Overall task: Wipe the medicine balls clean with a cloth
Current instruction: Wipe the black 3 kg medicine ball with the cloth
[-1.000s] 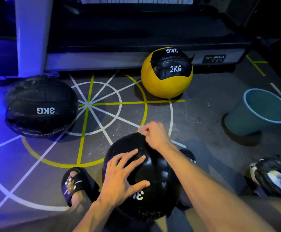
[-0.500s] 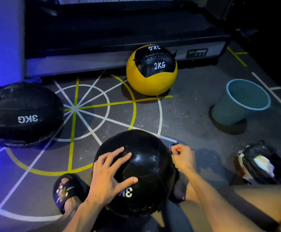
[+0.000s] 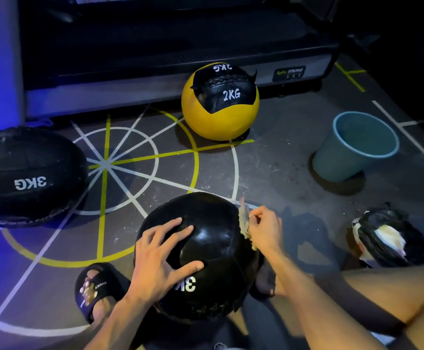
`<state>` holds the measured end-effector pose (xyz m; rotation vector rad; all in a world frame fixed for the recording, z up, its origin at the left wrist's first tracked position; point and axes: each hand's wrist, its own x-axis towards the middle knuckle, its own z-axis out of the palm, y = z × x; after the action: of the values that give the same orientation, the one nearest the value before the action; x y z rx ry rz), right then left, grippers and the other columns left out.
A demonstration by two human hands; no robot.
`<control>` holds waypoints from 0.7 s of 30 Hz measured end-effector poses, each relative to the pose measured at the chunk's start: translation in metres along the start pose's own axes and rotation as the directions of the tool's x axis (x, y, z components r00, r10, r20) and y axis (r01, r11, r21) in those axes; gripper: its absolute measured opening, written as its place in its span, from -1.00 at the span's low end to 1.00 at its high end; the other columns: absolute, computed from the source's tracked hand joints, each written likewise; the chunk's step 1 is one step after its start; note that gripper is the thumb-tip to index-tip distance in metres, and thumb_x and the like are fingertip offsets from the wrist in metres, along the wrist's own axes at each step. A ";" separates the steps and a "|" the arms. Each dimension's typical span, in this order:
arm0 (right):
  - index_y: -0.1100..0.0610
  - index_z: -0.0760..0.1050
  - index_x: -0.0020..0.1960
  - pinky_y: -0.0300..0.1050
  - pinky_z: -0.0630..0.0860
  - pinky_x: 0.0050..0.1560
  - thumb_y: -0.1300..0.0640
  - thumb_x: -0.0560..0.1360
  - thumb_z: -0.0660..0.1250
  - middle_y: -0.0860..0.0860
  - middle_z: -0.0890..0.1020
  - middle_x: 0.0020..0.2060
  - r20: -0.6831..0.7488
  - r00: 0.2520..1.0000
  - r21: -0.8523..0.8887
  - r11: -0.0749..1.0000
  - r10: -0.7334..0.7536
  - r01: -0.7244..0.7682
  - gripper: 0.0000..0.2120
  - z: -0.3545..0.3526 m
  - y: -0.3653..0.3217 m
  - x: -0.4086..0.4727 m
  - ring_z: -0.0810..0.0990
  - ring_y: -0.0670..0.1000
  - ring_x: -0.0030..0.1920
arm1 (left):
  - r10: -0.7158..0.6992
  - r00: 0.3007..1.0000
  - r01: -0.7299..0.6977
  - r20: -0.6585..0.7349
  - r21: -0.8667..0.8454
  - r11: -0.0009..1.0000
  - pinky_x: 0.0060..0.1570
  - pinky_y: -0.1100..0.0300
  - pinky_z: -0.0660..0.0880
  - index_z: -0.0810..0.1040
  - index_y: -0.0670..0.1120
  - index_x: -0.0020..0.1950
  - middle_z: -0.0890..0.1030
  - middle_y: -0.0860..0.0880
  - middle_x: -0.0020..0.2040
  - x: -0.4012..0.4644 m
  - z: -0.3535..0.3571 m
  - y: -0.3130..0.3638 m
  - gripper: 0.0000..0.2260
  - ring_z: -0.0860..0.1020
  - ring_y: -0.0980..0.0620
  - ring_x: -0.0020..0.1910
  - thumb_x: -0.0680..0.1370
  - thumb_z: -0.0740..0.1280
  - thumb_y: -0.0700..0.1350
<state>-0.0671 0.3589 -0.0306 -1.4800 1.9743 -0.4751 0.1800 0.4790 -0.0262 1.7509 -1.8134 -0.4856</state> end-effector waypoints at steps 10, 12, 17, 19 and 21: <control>-0.03 0.52 -0.07 -0.04 0.60 -0.21 0.13 0.61 0.29 -0.12 0.63 -0.21 0.034 0.971 0.018 0.971 -0.238 0.237 -0.88 0.004 -0.008 -0.021 0.63 -0.06 -0.25 | -0.003 1.000 0.003 0.019 0.032 0.999 0.32 0.01 0.22 0.46 0.28 0.46 0.33 0.28 0.51 0.002 -0.002 -0.001 -0.34 0.31 0.09 0.38 0.41 0.34 0.51; 0.01 0.51 -0.12 -0.05 0.56 -0.11 0.21 0.59 0.28 -0.04 0.64 -0.21 0.030 0.994 -0.020 0.994 -0.109 0.109 -0.84 -0.007 0.009 -0.012 0.64 0.03 -0.17 | 0.006 1.000 -0.007 0.027 0.036 0.999 0.31 0.03 0.22 0.46 0.28 0.46 0.33 0.28 0.51 0.001 -0.001 0.002 -0.34 0.31 0.09 0.37 0.41 0.34 0.51; 0.02 0.52 -0.15 -0.14 0.49 -0.29 0.10 0.65 0.27 0.08 0.69 -0.21 0.220 0.965 0.172 0.968 0.144 -0.184 -0.81 -0.027 0.017 -0.005 0.63 0.07 -0.25 | 0.065 0.993 -0.066 0.099 0.008 0.998 0.27 0.03 0.35 0.50 0.30 0.42 0.42 0.32 0.43 0.005 -0.016 0.007 -0.45 0.39 0.17 0.25 0.48 0.33 0.45; 0.13 0.54 -0.19 -0.11 0.50 -0.46 -0.04 0.65 0.26 0.12 0.60 -0.39 0.377 0.915 0.238 0.940 0.143 -0.245 -0.67 -0.029 0.017 -0.009 0.54 0.11 -0.44 | 0.102 0.984 -0.108 0.148 0.029 0.994 0.25 0.03 0.40 0.48 0.28 0.44 0.45 0.34 0.39 0.008 -0.030 0.003 -0.46 0.41 0.21 0.26 0.51 0.33 0.44; 0.17 0.59 -0.11 -0.16 0.49 -0.51 -0.01 0.65 0.29 0.08 0.59 -0.45 0.368 0.919 0.200 0.954 0.139 -0.224 -0.71 -0.030 0.020 -0.010 0.52 0.04 -0.51 | 0.087 0.983 -0.099 0.161 0.065 0.993 0.29 0.10 0.35 0.45 0.28 0.47 0.39 0.35 0.44 0.004 -0.037 -0.004 -0.43 0.36 0.25 0.35 0.51 0.30 0.45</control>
<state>-0.1000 0.3726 -0.0179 -1.1279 1.6850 -0.3259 0.2059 0.4790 0.0010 1.7076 -2.0371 -0.5404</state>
